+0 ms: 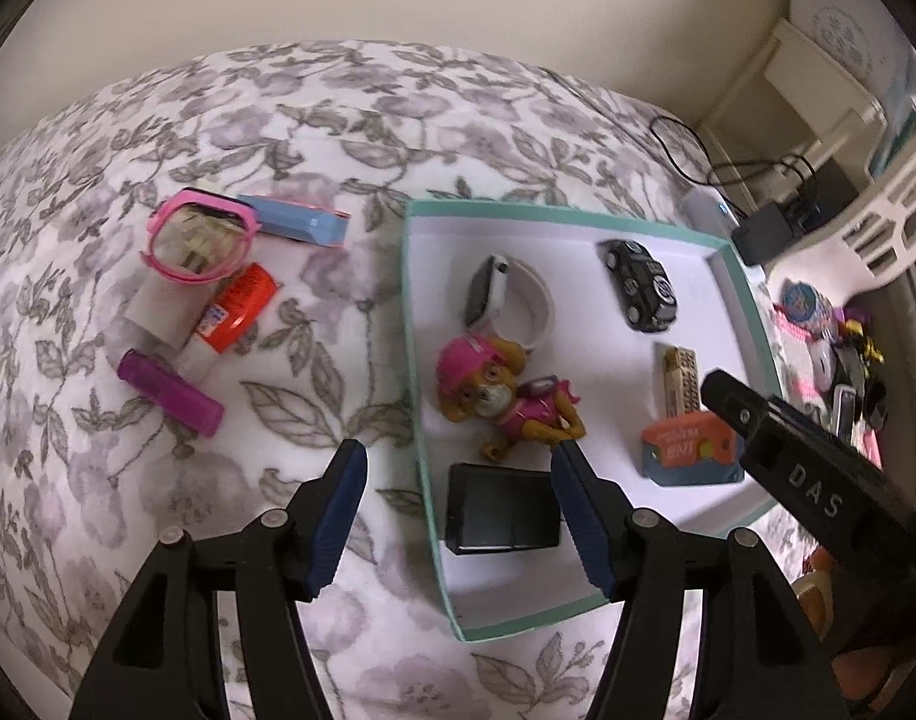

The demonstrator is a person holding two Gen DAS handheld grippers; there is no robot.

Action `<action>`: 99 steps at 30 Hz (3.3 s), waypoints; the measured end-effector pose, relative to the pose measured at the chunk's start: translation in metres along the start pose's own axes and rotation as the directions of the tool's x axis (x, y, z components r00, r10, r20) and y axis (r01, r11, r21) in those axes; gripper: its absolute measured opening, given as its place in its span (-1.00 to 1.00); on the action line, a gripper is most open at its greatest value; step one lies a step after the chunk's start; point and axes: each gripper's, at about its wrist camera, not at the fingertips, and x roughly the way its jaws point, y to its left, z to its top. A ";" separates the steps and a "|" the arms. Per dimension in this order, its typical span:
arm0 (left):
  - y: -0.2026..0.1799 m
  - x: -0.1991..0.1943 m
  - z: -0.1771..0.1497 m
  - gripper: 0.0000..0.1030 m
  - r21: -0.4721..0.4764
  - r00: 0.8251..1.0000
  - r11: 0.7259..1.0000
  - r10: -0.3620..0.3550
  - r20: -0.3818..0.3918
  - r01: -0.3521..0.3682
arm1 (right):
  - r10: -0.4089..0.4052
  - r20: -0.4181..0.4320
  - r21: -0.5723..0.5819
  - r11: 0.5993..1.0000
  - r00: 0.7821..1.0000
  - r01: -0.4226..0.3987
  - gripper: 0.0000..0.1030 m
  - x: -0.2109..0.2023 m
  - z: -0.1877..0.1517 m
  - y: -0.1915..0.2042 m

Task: Organize rigid objects
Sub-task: 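Open the left tool releasing the charger while the right tool releases the toy in the tray, then move both open tools back over the remaining toys, then lower the right tool onto the purple tube and close it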

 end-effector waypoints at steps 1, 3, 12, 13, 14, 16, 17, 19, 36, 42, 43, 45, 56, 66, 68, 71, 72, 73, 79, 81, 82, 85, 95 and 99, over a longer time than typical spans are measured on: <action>0.004 -0.001 0.001 0.32 -0.013 1.000 1.000 0.005 0.006 -0.005 | -0.001 0.004 -0.001 1.000 1.000 0.001 0.39 0.000 0.000 0.000; 0.012 -0.003 0.004 0.50 -0.042 1.000 0.999 0.018 0.019 -0.017 | -0.002 0.007 -0.007 1.000 1.000 0.002 0.43 0.001 0.000 0.001; 0.055 -0.008 0.012 0.75 -0.181 0.994 0.980 0.093 0.053 -0.082 | -0.009 0.010 -0.048 0.999 1.000 0.009 0.79 0.007 -0.002 0.008; 0.061 -0.009 0.012 0.82 -0.197 0.992 0.976 0.107 0.059 -0.094 | -0.010 0.014 -0.049 0.999 1.000 0.011 0.94 0.007 -0.003 0.008; 0.065 -0.010 0.013 0.85 -0.207 0.991 0.973 0.118 0.063 -0.103 | -0.011 0.018 -0.050 0.999 1.000 0.012 1.00 0.007 -0.003 0.009; 0.074 -0.013 0.014 0.86 -0.230 0.986 0.965 0.146 0.076 -0.125 | -0.013 0.025 -0.054 0.998 1.000 0.014 1.00 0.007 -0.003 0.009; 0.079 -0.014 0.015 0.88 -0.241 0.984 0.961 0.158 0.081 -0.134 | -0.012 0.027 -0.055 0.998 1.000 0.014 1.00 0.007 -0.003 0.009; 0.089 -0.018 0.016 0.90 -0.265 0.980 0.953 0.178 0.093 -0.149 | -0.005 0.028 -0.057 0.998 1.000 0.007 1.00 0.008 -0.003 0.010; 0.177 -0.053 0.020 0.92 -0.419 0.940 0.883 0.300 0.162 -0.209 | 0.122 0.072 -0.197 0.975 0.990 -0.106 1.00 -0.002 -0.012 0.071; 0.207 -0.060 0.016 0.92 -0.466 0.934 0.856 0.324 0.150 -0.222 | 0.215 0.048 -0.254 0.947 0.975 -0.196 1.00 -0.004 -0.020 0.115; 0.210 -0.060 0.015 0.92 -0.471 0.935 0.854 0.323 0.148 -0.221 | 0.225 0.043 -0.259 0.943 0.973 -0.207 1.00 -0.004 -0.021 0.122; 0.215 -0.059 0.016 0.92 -0.475 0.938 0.852 0.318 0.138 -0.219 | 0.246 0.029 -0.275 0.934 0.969 -0.229 1.00 -0.003 -0.024 0.138; 0.224 -0.024 0.018 0.92 -0.461 0.959 0.855 0.281 0.025 -0.239 | 0.284 -0.082 -0.339 0.893 0.955 -0.295 1.00 0.024 -0.045 0.210; 0.258 -0.011 0.007 0.92 -0.553 0.950 0.783 0.306 -0.059 -0.286 | 0.275 -0.150 -0.202 0.932 0.949 -0.302 1.00 0.056 -0.053 0.240; 0.265 -0.014 0.004 0.92 -0.568 0.946 0.769 0.319 -0.060 -0.295 | 0.270 -0.150 -0.165 0.942 0.951 -0.293 1.00 0.062 -0.052 0.243; 0.272 -0.017 0.002 0.92 -0.570 0.935 0.757 0.349 -0.063 -0.321 | 0.258 -0.141 -0.111 0.955 0.956 -0.275 1.00 0.070 -0.053 0.249; 0.274 -0.017 0.002 0.92 -0.571 0.932 0.753 0.356 -0.064 -0.327 | 0.252 -0.140 -0.102 0.958 0.958 -0.267 1.00 0.072 -0.053 0.251; 0.277 -0.018 0.001 0.92 -0.574 0.930 0.749 0.361 -0.066 -0.331 | 0.242 -0.137 -0.087 0.963 0.960 -0.255 1.00 0.075 -0.053 0.254; 0.293 -0.025 -0.006 0.92 -0.611 0.938 0.732 0.341 -0.056 -0.302 | 0.167 -0.092 -0.086 0.981 0.982 -0.175 1.00 0.082 -0.052 0.275; 0.296 -0.026 -0.006 0.92 -0.614 0.939 0.731 0.339 -0.051 -0.297 | 0.138 -0.077 -0.092 0.985 0.987 -0.145 1.00 0.084 -0.053 0.282; 0.296 -0.026 -0.006 0.92 -0.615 0.939 0.731 0.339 -0.049 -0.296 | 0.126 -0.072 -0.097 0.986 0.989 -0.132 1.00 0.084 -0.053 0.284; 0.299 -0.027 -0.005 0.92 -0.612 0.942 0.736 0.334 -0.044 -0.290 | 0.096 -0.061 -0.108 0.989 0.993 -0.102 1.00 0.087 -0.054 0.290; 0.288 -0.025 0.000 0.93 -0.586 0.951 0.763 0.308 -0.038 -0.271 | 0.130 -0.073 -0.114 0.984 0.989 -0.137 1.00 0.086 -0.056 0.287; 0.287 -0.027 0.000 0.92 -0.586 0.947 0.761 0.319 -0.036 -0.279 | 0.111 -0.061 -0.127 0.985 0.992 -0.118 1.00 0.091 -0.054 0.298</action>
